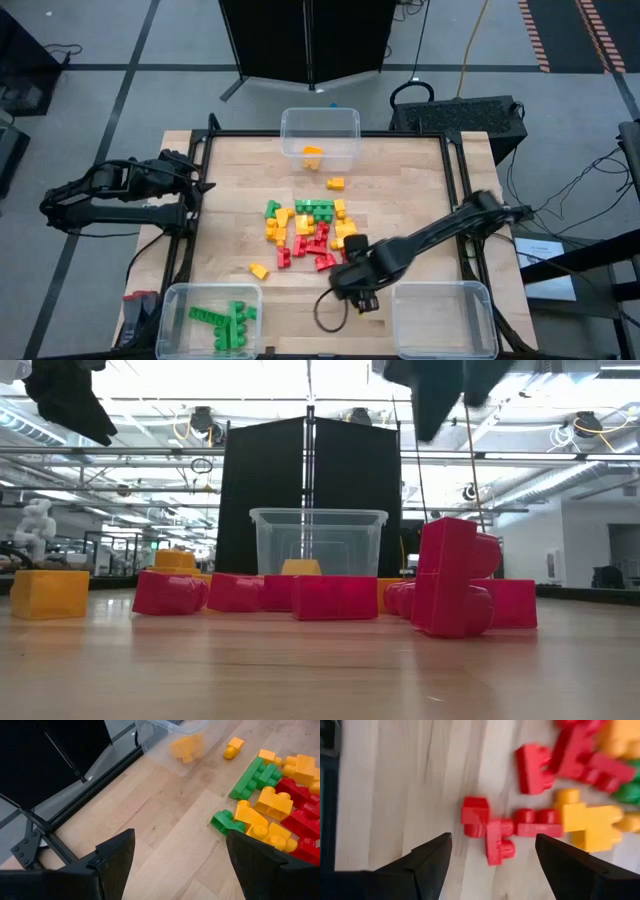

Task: Sort blocks
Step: Put the red game piece into the bottom right transparent bin

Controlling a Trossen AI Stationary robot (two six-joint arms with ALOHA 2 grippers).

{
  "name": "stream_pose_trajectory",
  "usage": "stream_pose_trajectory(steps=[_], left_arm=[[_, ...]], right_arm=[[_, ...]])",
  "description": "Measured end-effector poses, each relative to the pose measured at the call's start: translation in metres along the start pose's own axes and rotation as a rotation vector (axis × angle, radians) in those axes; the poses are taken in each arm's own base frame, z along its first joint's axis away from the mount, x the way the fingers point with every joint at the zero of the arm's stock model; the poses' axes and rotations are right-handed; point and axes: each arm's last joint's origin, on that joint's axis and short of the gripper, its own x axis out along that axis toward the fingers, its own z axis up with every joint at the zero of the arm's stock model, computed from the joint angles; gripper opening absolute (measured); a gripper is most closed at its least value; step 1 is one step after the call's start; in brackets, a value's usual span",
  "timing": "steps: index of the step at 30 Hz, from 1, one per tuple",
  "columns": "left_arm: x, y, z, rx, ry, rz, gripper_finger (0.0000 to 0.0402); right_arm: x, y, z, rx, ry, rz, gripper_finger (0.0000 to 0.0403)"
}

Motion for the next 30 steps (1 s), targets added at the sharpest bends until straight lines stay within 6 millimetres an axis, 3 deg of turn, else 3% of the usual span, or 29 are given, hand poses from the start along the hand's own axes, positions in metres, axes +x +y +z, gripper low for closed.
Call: stream_pose_trajectory(steps=[3, 10, 14, 17, 30], left_arm=[[0.000, 0.000, 0.000, -0.001, -0.001, 0.000, 0.0287], [0.000, 0.000, 0.000, -0.003, -0.001, 0.000, 0.0287], [0.000, 0.000, 0.000, -0.003, -0.001, -0.001, 0.0287], [0.000, 0.000, 0.000, -0.004, -0.003, 0.002, 0.0287], [0.000, 0.000, 0.000, -0.031, -0.005, 0.006, 0.0287]], right_arm=[[-0.005, -0.009, -0.008, 0.020, -0.088, -0.016, 0.0283], [0.030, -0.009, -0.018, 0.012, -0.128, 0.050, 0.0283], [0.033, -0.008, -0.020, 0.012, -0.124, 0.053, 0.0283], [0.033, -0.004, -0.017, -0.013, -0.154, 0.086, 0.0283], [0.067, 0.015, -0.021, -0.083, -0.067, 0.074, 0.0283]])
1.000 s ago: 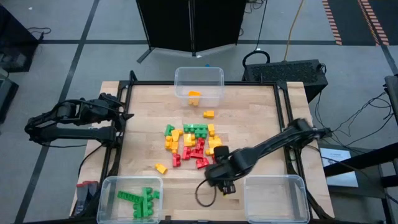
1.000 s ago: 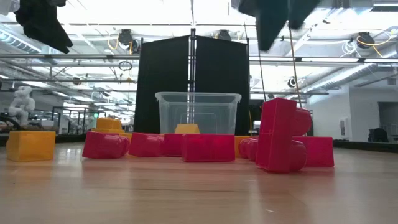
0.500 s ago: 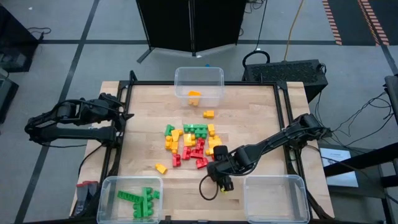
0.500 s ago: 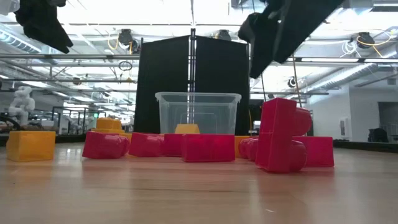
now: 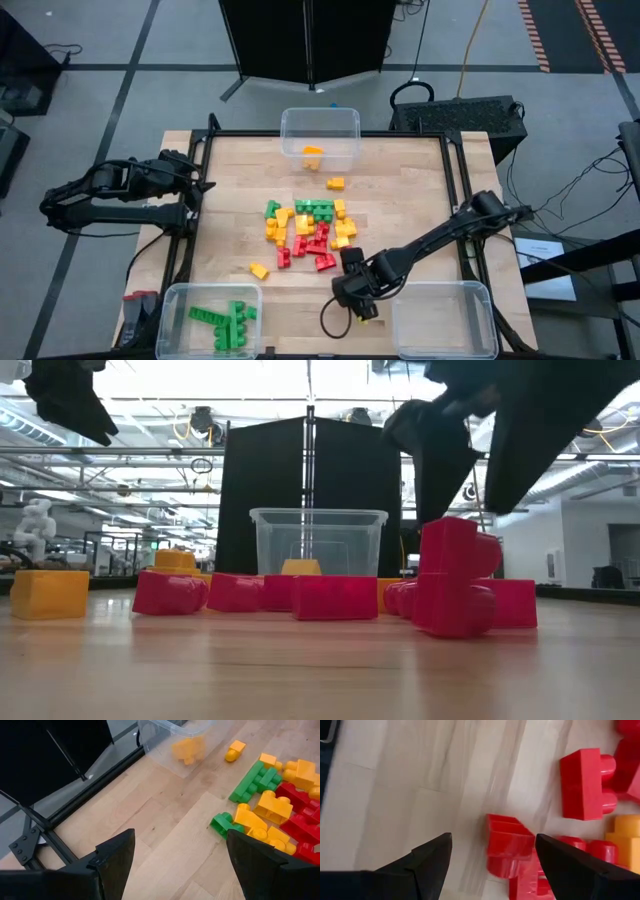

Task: Sort blocks
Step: Put the red game piece into the bottom right transparent bin

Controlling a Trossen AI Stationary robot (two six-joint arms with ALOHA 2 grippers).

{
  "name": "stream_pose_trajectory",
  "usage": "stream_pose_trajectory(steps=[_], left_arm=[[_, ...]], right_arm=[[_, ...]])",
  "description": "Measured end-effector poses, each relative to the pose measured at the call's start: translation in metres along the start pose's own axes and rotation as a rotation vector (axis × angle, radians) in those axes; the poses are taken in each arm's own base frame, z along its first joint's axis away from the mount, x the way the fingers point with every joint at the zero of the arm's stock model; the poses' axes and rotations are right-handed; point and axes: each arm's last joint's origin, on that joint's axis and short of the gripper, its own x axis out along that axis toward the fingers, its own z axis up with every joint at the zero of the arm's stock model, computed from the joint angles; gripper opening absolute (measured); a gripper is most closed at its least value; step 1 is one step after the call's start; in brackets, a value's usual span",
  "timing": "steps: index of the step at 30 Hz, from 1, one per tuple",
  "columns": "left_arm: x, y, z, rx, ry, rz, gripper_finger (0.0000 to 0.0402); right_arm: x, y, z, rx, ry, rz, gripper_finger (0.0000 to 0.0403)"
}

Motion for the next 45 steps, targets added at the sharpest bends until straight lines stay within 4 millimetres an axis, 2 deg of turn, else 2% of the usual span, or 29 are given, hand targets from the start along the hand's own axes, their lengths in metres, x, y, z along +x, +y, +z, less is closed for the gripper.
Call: stream_pose_trajectory(steps=[5, 14, 19, 27, 34, 39, 45], left_arm=[[0.000, 0.000, 0.000, -0.025, 0.000, 0.001, 0.0287], [0.000, 0.000, 0.000, -0.025, -0.001, 0.004, 0.0287], [0.000, 0.000, 0.000, -0.024, -0.001, 0.003, 0.0287], [0.000, 0.000, 0.000, -0.025, -0.002, 0.003, 0.0287], [0.000, 0.000, 0.000, -0.025, -0.001, 0.004, 0.0287], [0.000, 0.000, 0.000, -0.024, -0.001, 0.003, 0.0287], [0.000, 0.000, 0.000, -0.024, -0.001, 0.004, 0.0287]], right_arm=[[0.017, -0.003, 0.000, -0.014, 0.030, -0.012, 0.0283], [0.036, -0.003, 0.000, -0.027, 0.059, 0.014, 0.0275], [0.037, -0.007, 0.001, -0.024, 0.053, 0.010, 0.0232], [0.037, -0.016, 0.002, 0.008, 0.064, -0.003, 0.0120], [0.037, -0.018, 0.002, 0.019, 0.065, -0.001, 0.0119], [0.023, -0.018, 0.005, 0.036, 0.060, -0.003, 0.0119], [-0.023, -0.020, 0.020, 0.031, 0.006, -0.027, 0.0119]])
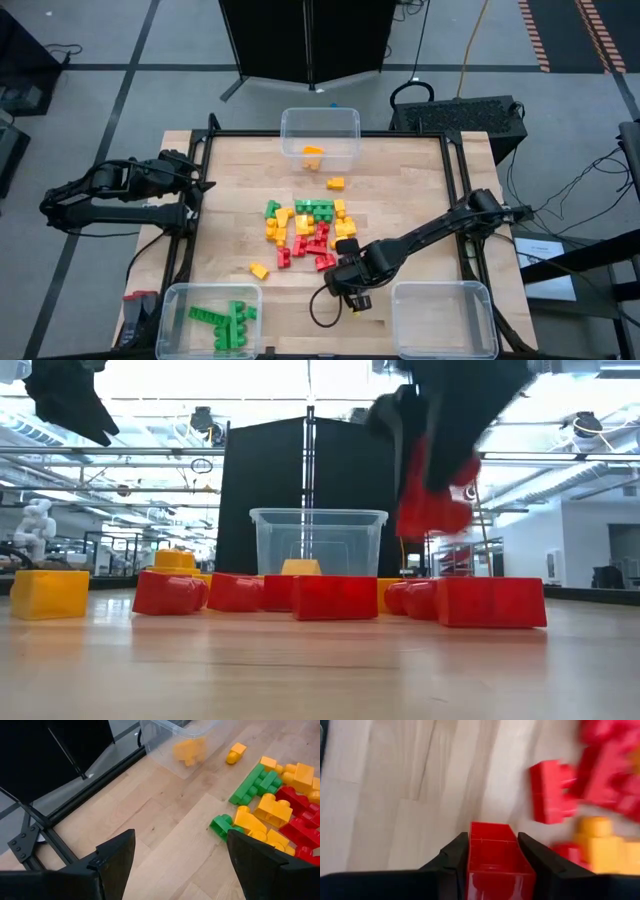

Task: Sort blocks
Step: Put the red game piece into the bottom right transparent bin

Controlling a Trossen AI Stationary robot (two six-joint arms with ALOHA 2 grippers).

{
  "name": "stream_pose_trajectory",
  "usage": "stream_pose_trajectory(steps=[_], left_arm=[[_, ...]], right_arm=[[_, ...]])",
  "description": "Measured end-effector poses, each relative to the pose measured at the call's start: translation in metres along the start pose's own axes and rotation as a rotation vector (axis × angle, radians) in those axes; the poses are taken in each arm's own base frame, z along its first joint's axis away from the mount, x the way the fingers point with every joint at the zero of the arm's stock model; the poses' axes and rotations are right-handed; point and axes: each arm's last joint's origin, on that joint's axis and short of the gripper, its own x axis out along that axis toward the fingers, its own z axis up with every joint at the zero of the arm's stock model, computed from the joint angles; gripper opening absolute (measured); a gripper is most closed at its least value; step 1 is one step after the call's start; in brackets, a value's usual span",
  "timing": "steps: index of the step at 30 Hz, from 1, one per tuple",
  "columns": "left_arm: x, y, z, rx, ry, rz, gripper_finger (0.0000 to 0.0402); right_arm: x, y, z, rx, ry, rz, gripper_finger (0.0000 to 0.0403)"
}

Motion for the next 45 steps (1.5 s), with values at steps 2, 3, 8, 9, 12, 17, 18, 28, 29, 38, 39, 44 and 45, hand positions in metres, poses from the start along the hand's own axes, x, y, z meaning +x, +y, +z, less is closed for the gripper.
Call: stream_pose_trajectory(steps=[2, 3, 8, 9, 12, 17, 18, 28, 29, 38, 39, 44, 45], left_arm=[[0.000, 0.000, 0.000, 0.000, 0.000, 0.000, 0.0287], [0.000, 0.000, 0.000, 0.000, 0.000, 0.000, 0.0287], [0.000, 0.000, 0.000, 0.000, 0.000, 0.000, 0.0287], [0.000, 0.000, 0.000, 0.000, 0.000, 0.000, 0.0287], [0.000, 0.000, 0.000, -0.001, 0.000, 0.000, 0.0287], [0.000, 0.000, 0.000, -0.001, 0.000, 0.000, 0.0287], [0.000, 0.000, 0.000, 0.000, 0.000, 0.000, 0.0287], [0.000, 0.000, 0.000, 0.000, 0.000, 0.000, 0.0287], [0.000, 0.000, 0.000, 0.000, 0.000, 0.000, 0.0287], [0.000, 0.000, 0.000, 0.001, 0.000, 0.000, 0.0287], [0.000, 0.000, 0.000, 0.001, 0.000, 0.000, 0.0287], [0.000, 0.000, 0.000, 0.003, 0.000, 0.000, 0.0287], [0.000, 0.000, 0.000, 0.003, 0.000, 0.001, 0.0287]], right_arm=[[-0.022, -0.002, 0.007, 0.004, -0.027, -0.036, 0.0119], [-0.036, -0.002, 0.009, 0.008, -0.032, -0.055, 0.0119], [-0.103, -0.004, 0.009, 0.081, -0.037, -0.072, 0.0119], [-0.115, -0.002, 0.006, 0.098, -0.038, -0.073, 0.0119], [-0.150, 0.006, -0.007, 0.161, -0.049, -0.073, 0.0119], [-0.187, 0.026, -0.038, 0.327, -0.046, -0.053, 0.0119], [-0.191, 0.032, -0.044, 0.358, -0.047, -0.056, 0.0119], [-0.195, 0.086, -0.085, 0.516, -0.016, -0.069, 0.0119], [-0.193, 0.090, -0.089, 0.532, -0.008, -0.075, 0.0119], [-0.161, 0.120, -0.109, 0.629, 0.035, -0.039, 0.0119], [-0.156, 0.123, -0.110, 0.631, 0.049, -0.026, 0.0119], [-0.124, 0.128, -0.118, 0.638, 0.114, 0.000, 0.0119], [-0.118, 0.128, -0.119, 0.638, 0.123, 0.002, 0.0119]])
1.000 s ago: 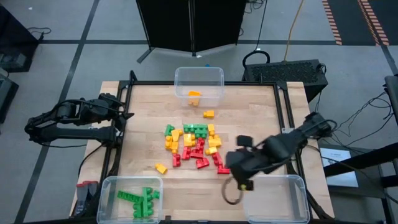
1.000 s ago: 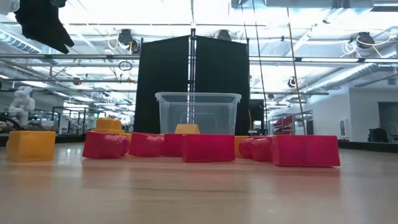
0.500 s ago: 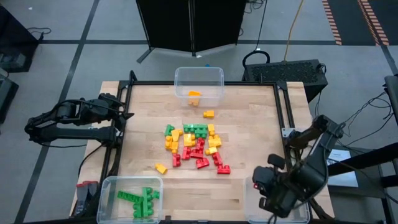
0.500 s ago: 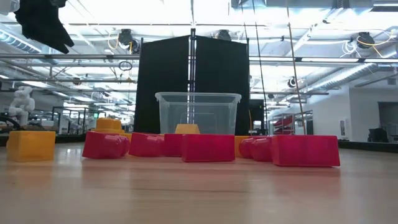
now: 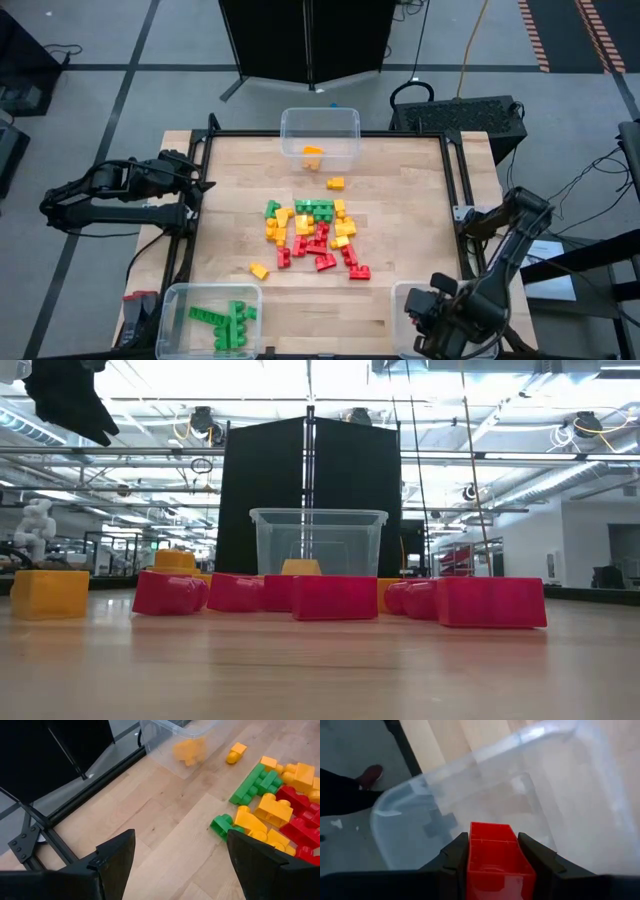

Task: Sort blocks
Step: Put the red game piece into the bottom right transparent bin

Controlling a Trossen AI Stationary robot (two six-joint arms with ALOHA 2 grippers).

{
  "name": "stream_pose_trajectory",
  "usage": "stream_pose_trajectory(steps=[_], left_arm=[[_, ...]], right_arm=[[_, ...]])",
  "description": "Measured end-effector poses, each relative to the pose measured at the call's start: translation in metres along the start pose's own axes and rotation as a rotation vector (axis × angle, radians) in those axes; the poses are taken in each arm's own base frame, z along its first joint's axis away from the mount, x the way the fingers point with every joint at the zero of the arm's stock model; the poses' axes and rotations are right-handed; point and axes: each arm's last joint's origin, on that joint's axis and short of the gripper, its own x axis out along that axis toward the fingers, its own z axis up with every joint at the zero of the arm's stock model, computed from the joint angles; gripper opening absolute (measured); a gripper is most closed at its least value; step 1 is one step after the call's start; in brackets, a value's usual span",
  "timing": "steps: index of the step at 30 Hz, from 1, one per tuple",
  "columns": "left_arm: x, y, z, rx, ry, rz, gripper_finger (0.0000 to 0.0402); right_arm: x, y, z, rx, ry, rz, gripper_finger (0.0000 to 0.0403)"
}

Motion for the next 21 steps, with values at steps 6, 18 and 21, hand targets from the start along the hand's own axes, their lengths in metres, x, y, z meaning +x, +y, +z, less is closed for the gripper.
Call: stream_pose_trajectory(steps=[6, 18, 21], left_arm=[[0.000, 0.000, 0.000, 0.008, 0.000, 0.000, 0.0287], [0.000, 0.000, 0.000, 0.008, 0.000, 0.000, 0.0287], [0.000, 0.000, 0.000, 0.008, 0.000, 0.000, 0.0287]], right_arm=[[0.033, -0.009, -0.003, 0.023, 0.026, -0.043, 0.0119], [0.063, -0.012, -0.004, 0.022, 0.102, 0.014, 0.0156], [0.063, -0.013, -0.004, 0.022, 0.101, 0.013, 0.0172]])
